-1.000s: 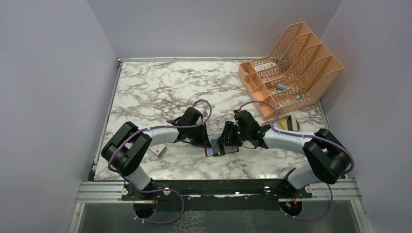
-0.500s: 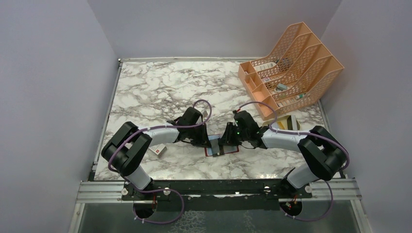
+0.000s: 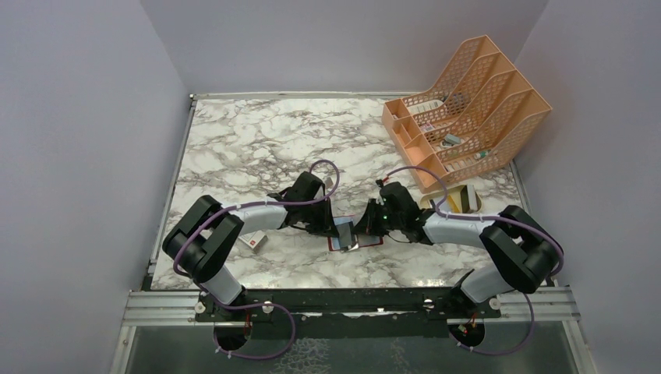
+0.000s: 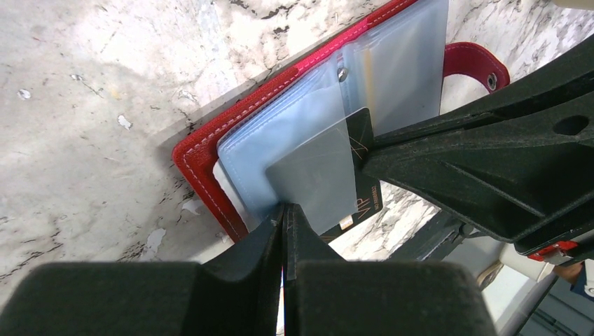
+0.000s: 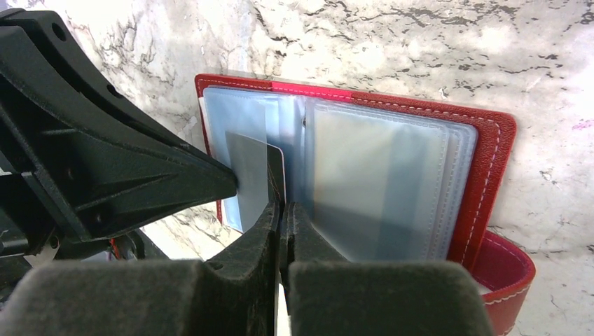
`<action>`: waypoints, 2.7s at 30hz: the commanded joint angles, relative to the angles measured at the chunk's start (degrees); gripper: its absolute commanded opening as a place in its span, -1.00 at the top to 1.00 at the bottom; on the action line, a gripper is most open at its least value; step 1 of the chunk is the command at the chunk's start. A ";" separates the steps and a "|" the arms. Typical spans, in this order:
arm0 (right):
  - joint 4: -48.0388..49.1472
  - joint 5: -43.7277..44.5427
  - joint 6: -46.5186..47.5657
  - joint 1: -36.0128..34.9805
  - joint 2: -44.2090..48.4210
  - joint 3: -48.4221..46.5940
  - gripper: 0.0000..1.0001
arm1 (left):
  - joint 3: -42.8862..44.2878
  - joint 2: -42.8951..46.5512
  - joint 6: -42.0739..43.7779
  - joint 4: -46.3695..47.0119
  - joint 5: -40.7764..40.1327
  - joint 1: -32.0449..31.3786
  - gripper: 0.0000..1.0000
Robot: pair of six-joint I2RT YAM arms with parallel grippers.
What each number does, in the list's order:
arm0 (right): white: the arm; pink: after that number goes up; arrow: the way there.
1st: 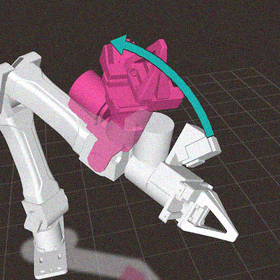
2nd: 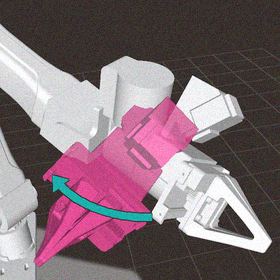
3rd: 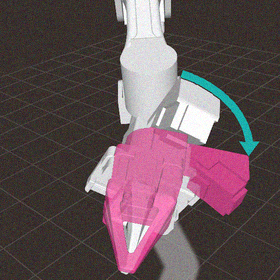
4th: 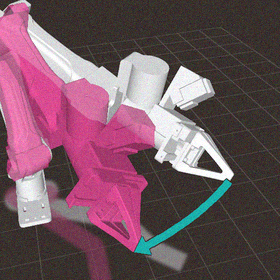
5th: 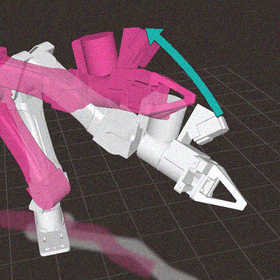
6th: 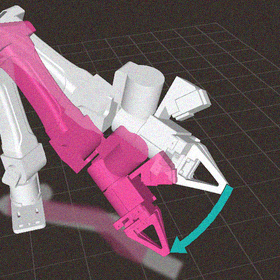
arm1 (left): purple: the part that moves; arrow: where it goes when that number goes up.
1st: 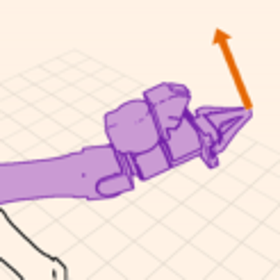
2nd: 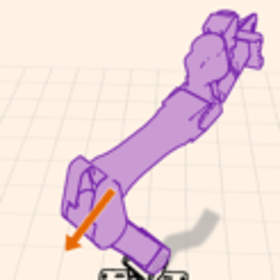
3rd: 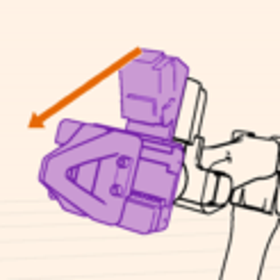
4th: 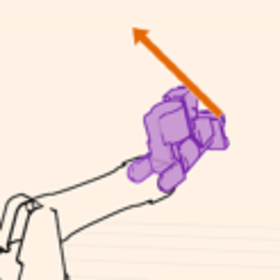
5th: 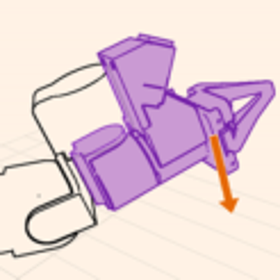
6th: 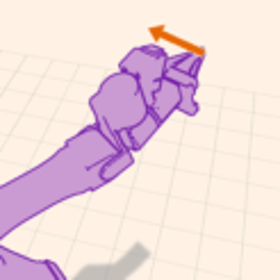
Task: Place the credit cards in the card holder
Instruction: Insert the credit card into the card holder.
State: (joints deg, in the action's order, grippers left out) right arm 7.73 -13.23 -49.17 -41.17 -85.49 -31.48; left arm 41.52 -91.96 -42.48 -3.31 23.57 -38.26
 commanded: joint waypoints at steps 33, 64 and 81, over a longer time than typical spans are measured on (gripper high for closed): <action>9.27 0.31 -1.05 1.88 -0.81 2.20 0.98 | -1.49 4.20 1.73 -5.45 -4.83 0.69 0.82; 16.98 0.64 -9.64 1.85 -1.26 6.40 0.98 | -4.34 3.89 -1.29 -0.33 -1.43 0.73 0.89; 20.92 4.54 -11.98 0.03 -0.33 9.16 0.98 | -7.73 4.73 -6.78 5.07 2.42 0.68 0.90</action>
State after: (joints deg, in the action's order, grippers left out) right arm 25.45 -12.01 -59.77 -39.94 -86.24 -23.46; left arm 35.57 -87.72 -46.70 -1.28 22.94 -37.32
